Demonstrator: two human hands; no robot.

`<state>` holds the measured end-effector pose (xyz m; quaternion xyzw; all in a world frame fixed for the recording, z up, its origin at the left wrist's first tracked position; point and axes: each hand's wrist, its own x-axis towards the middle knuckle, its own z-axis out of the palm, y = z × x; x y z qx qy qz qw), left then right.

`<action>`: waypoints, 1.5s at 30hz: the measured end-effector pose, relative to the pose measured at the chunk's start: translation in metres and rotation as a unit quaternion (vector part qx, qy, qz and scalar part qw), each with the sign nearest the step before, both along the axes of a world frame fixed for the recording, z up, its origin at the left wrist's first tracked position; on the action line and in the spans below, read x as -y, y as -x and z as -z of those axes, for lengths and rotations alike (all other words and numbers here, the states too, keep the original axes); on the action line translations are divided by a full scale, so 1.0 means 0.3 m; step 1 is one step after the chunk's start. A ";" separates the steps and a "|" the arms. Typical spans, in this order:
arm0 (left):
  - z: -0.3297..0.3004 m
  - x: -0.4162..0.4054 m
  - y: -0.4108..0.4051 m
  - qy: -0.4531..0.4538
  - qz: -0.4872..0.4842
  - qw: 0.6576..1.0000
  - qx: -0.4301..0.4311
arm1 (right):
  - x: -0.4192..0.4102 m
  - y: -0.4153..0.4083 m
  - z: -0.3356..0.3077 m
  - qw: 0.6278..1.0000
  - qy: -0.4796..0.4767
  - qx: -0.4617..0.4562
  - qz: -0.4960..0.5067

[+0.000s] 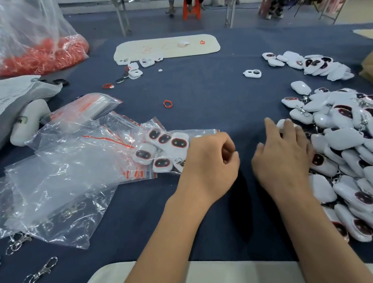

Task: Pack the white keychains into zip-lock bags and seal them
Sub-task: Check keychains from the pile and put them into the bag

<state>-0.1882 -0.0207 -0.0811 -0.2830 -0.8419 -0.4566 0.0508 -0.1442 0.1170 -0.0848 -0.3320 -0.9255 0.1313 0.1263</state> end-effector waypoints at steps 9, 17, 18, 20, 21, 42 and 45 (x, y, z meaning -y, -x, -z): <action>0.010 0.002 0.013 -0.009 -0.027 0.999 0.034 | 0.015 0.019 0.031 0.989 -0.006 -0.136 -0.065; -0.029 0.013 0.041 -0.146 -0.097 0.971 0.163 | 0.071 0.030 -0.007 0.758 0.549 -0.323 -0.142; -0.032 0.016 0.041 -0.160 -0.095 0.967 0.174 | 0.064 0.029 -0.008 0.738 0.576 -0.320 -0.144; -0.035 0.018 0.040 -0.183 -0.094 0.959 0.193 | 0.052 0.028 -0.007 0.739 0.579 -0.309 -0.151; -0.036 0.019 0.041 -0.194 -0.096 0.954 0.205 | 0.048 0.027 -0.007 0.744 0.573 -0.305 -0.156; -0.055 0.056 0.057 -0.146 -0.040 0.976 0.156 | 0.061 0.028 0.009 0.766 0.519 -0.323 -0.200; -0.055 0.056 0.060 -0.144 -0.048 0.977 0.147 | 0.065 0.029 0.008 0.769 0.515 -0.315 -0.210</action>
